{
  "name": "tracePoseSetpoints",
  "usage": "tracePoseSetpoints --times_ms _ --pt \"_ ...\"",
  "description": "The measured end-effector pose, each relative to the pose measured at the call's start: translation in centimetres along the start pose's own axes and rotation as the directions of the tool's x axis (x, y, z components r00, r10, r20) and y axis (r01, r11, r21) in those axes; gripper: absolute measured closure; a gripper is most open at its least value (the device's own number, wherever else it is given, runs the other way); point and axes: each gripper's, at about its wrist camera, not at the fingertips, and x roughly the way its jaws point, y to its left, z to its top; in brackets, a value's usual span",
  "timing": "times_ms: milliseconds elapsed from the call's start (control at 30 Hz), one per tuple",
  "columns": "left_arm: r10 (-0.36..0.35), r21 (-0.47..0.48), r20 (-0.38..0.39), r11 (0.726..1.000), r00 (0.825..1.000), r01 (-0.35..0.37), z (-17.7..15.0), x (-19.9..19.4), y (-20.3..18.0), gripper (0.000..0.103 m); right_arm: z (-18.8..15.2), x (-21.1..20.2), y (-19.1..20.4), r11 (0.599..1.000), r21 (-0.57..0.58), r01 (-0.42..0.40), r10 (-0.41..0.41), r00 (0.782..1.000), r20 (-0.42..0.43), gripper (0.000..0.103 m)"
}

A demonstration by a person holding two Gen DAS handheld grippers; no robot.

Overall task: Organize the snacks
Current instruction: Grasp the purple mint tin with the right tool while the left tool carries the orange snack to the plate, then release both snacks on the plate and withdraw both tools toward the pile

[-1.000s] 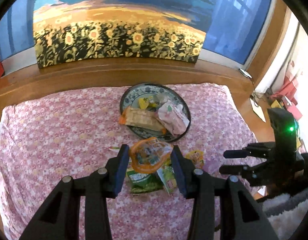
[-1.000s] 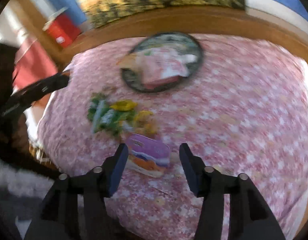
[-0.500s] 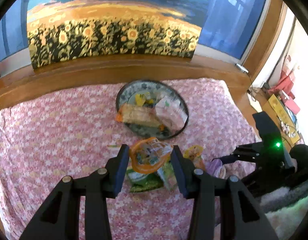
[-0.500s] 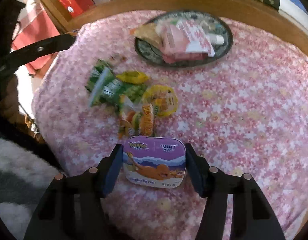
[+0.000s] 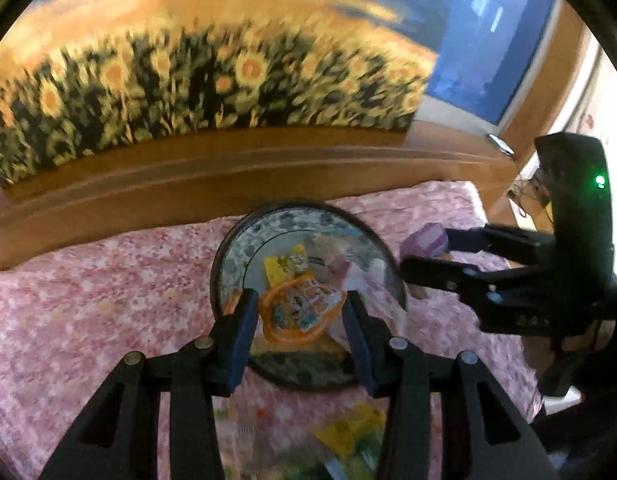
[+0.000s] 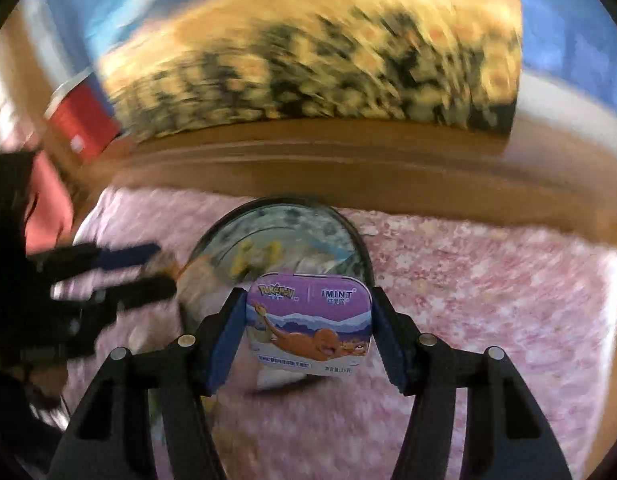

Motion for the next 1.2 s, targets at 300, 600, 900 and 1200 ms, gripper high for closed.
tracePoseSetpoints --times_ms 300,600,900,1200 --pt "-0.022 -0.110 -0.095 0.994 0.995 0.012 2.3 4.9 2.6 0.052 1.4 4.4 -2.1 0.990 0.109 -0.085 0.091 0.994 -0.054 0.041" --pt "-0.025 -0.140 0.009 0.990 1.000 0.026 3.0 1.0 2.7 0.035 1.3 1.2 -1.1 0.992 0.086 -0.095 0.093 0.995 0.022 0.017" --pt "0.124 -0.023 0.124 0.992 0.985 -0.122 -3.2 -8.6 -0.9 0.035 -4.7 -5.0 3.7 0.998 0.053 -0.016 0.011 0.996 0.089 0.016" --pt "0.149 -0.037 0.036 0.988 0.988 -0.148 -13.6 -10.4 -1.6 0.035 -13.6 -8.8 5.6 0.998 0.065 0.025 -0.026 1.000 0.014 0.048"
